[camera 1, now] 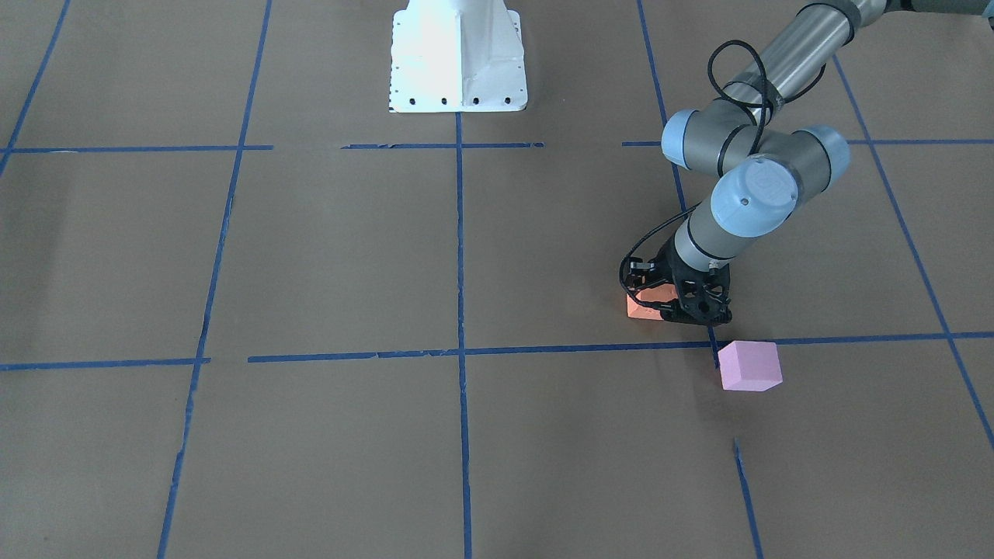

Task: Arrange blocks in a line
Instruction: 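Lift the orange cube with the left gripper toward the pink cube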

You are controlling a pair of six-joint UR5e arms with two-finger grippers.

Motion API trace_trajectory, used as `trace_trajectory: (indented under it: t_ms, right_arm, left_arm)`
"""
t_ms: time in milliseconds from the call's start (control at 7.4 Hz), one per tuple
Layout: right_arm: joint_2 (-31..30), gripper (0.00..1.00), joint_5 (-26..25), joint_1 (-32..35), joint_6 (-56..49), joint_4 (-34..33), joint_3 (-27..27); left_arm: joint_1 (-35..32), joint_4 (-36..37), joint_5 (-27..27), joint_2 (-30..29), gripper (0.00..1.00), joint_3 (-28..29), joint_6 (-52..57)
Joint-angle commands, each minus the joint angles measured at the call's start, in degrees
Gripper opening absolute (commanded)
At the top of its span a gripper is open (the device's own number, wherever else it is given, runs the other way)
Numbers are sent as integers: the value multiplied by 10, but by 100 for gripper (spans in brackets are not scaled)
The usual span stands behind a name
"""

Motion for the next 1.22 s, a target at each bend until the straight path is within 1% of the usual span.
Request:
trace_trajectory:
  t_ms: [0, 135, 270, 541, 676, 1081]
  right_arm:
    - [0, 100, 0, 0, 0, 0, 0]
    - [0, 100, 0, 0, 0, 0, 0]
    - [0, 100, 0, 0, 0, 0, 0]
    - [0, 100, 0, 0, 0, 0, 0]
    - [0, 100, 0, 0, 0, 0, 0]
    - [0, 100, 0, 0, 0, 0, 0]
  left_arm:
    - [-51, 55, -1, 28, 25, -77, 5]
    - [-71, 61, -1, 41, 26, -102, 14]
    - [-91, 65, 0, 79, 27, -121, 47]
    - [-95, 65, -1, 133, 28, -125, 110]
    - [-91, 64, -1, 132, 28, -118, 110]
    - [-81, 54, -2, 122, 28, -72, 106]
